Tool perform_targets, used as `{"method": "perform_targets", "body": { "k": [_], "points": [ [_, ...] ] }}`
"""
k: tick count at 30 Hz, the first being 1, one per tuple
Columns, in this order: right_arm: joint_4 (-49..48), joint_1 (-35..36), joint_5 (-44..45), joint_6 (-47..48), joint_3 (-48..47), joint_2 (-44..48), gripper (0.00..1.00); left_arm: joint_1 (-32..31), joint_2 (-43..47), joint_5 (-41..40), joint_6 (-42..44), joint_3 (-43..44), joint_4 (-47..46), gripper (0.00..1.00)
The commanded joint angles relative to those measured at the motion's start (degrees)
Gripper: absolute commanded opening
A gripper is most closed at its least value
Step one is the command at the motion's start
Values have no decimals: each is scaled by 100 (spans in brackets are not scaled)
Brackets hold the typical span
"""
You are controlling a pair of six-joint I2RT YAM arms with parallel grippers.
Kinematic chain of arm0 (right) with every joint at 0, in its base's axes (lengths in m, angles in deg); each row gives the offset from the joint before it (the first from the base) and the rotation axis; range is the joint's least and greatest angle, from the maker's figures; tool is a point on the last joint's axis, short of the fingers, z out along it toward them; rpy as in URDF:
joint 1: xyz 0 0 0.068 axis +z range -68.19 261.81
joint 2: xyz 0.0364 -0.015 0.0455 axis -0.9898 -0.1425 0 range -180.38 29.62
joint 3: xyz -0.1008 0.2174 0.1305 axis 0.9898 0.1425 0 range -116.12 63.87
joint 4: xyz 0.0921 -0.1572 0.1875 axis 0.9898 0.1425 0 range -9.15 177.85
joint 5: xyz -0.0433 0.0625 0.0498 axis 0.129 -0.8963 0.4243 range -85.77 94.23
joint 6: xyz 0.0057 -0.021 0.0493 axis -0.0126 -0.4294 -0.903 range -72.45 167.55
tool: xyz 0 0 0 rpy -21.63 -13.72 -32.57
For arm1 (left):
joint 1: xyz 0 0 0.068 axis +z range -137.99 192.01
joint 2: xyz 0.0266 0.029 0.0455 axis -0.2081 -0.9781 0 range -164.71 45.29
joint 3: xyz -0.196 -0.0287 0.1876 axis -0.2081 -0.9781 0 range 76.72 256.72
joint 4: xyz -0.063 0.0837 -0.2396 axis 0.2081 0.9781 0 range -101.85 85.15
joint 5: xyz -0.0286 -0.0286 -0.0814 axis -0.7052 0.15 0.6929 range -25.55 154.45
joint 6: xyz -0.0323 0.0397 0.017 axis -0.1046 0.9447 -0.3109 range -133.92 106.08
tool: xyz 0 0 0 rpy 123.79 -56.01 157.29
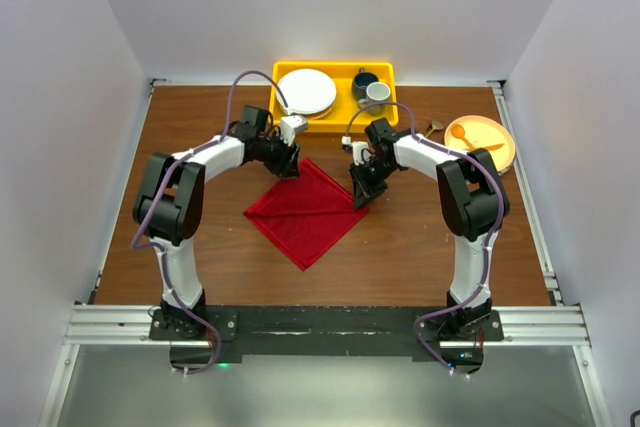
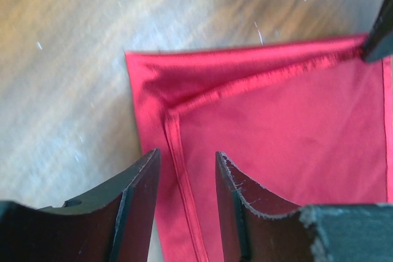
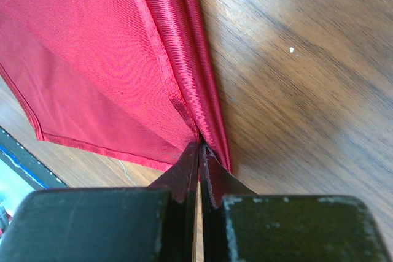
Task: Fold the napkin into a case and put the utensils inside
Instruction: Smooth out the upper triangle-folded napkin at the center of the board.
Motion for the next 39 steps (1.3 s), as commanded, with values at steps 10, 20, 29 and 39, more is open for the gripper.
{"method": "perform_targets", "body": {
  "k": [10,20,29,39],
  "points": [
    [-134,13,17,7,-30,133,0,-164,-552,262,-233,644,-349,38],
    [-99,13,-35,7,-100,80,0,-217,-640,245,-163,758,-340,11],
    [-28,13,-79,-28,-206,28,0,-217,-534,60,-189,837,-533,0],
    [16,13,-97,-54,-232,-16,6,-208,-394,-142,-260,767,-770,0]
  ]
}}
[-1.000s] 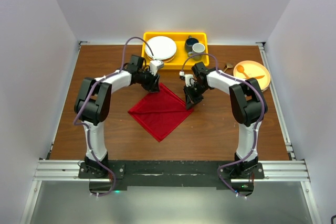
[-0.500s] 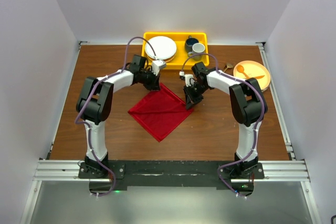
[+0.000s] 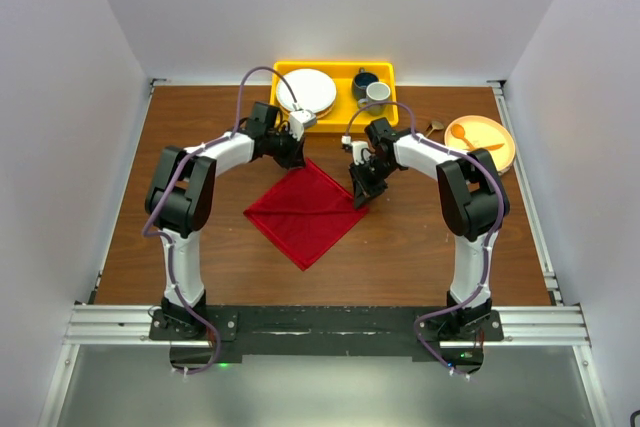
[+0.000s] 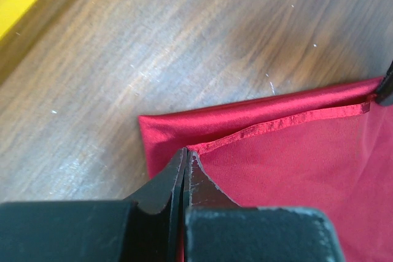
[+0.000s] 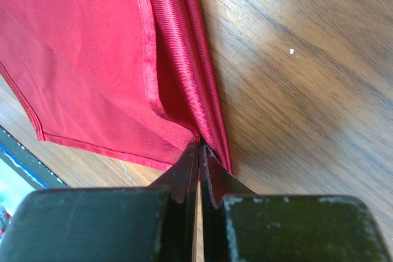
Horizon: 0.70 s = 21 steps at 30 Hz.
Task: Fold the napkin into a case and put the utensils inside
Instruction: Smooth out the upper triangle-folded napkin at the center of the board.
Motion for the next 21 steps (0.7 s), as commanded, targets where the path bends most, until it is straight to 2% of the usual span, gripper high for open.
{"method": "perform_targets", "body": {
  "k": [1,3,6,7,11,21],
  "points": [
    [24,13,-103,-89,-230,-21,9,-11,251,-161,-85,175,-364,0],
    [68,22,-191,-133,-265,-47,13,6,225,-232,-76,192,-408,0],
    [156,5,-157,-186,-440,-47,26,15,128,-250,-67,271,-364,0],
    [183,13,-156,-212,-476,-30,34,15,102,-232,-58,324,-338,0],
    [297,13,-191,-248,-651,102,44,15,67,-241,-6,298,-303,0],
    [236,-4,-113,-248,-670,620,44,24,49,-267,12,166,-390,0]
  ]
}}
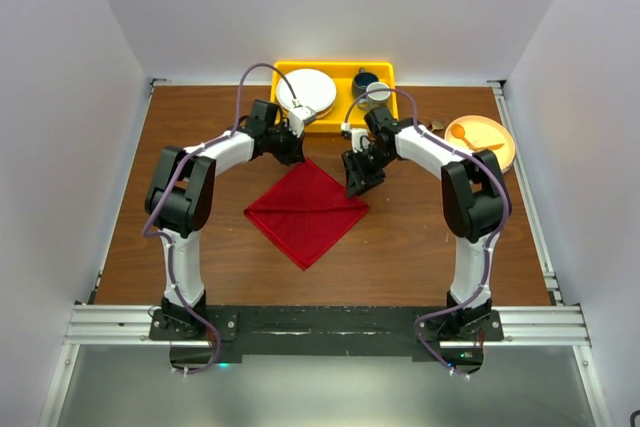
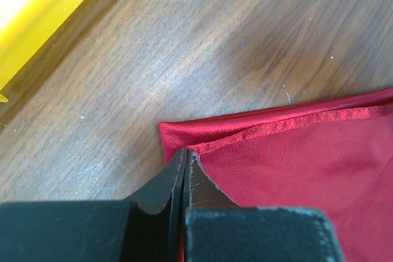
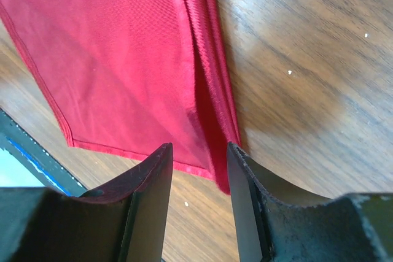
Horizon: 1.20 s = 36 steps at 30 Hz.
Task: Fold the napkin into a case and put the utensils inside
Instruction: Smooth out the upper triangle-folded napkin at the center of the board.
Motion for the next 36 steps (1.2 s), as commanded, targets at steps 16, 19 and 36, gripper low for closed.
{"method": "perform_targets", "body": {
  "k": [16,19,36],
  "points": [
    [-1111,24,-1005,-908,483,174,31,19,-144,-132,-93,57,-273,0],
    [-1323,24,-987,-978,694,33,31,19,-179,-124,-58,39,-246,0],
    [-1604,-55,-776,-1172,1081,-345,28,1312,2831,2810,-2442,-2627,-965,79]
  ]
}}
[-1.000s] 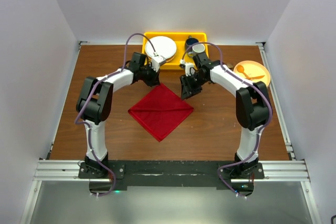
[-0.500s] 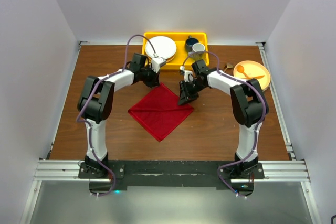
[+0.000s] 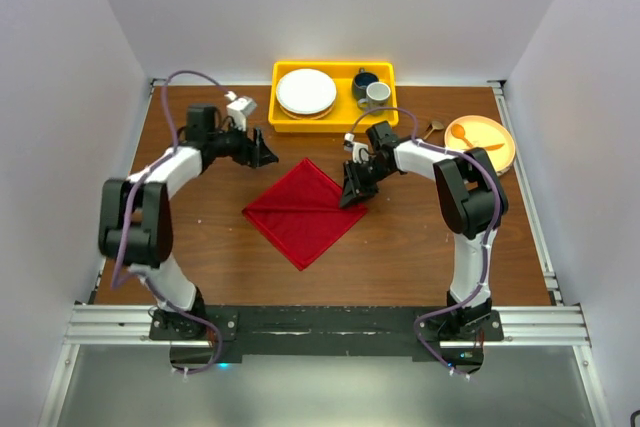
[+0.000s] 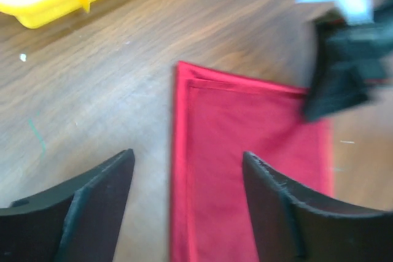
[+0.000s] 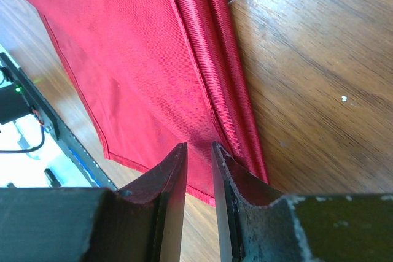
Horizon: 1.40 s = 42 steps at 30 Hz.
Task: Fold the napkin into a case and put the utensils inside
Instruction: Smooth out the upper triangle-folded napkin at the center of the board.
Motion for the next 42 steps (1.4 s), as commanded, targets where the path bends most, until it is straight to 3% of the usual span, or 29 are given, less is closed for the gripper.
{"method": "perform_targets", "body": {
  "k": [1,3,5,6,12,22,27,36,40,42],
  "points": [
    [-195,-9,214,-35,139,-166,28,-138,1293,1639,-1625,-1326,-779,80],
    [-194,-9,214,-35,139,-175,28,-278,1610,1765,-2739,-2276,-1782,81],
    [-195,-18,223,-35,139,-175,28,-514,1681,1739,-3227,-2821,-2580,84],
    [-203,-18,214,-35,130,-201,27,-594,1647,1582,-3481,-2885,-2733,89],
    [-159,-18,196,-62,104,-254,27,-946,1051,1168,-4081,-2745,-3472,95],
    [-89,-53,258,-18,51,-333,27,-692,-5,974,-3792,-2639,-3131,96],
    [-36,-96,319,79,51,-368,27,-130,-612,1228,-3554,-2710,-3033,96],
    [-54,-141,267,220,95,-369,27,47,-1130,1871,-4108,-2991,-3938,95],
    [-447,-149,-741,-130,121,-10,36,64,-1175,1748,-3906,-2904,-3658,93],
    [-843,-88,-1270,-508,226,245,48,64,-1184,1739,-3730,-2833,-3430,93]
  ]
}}
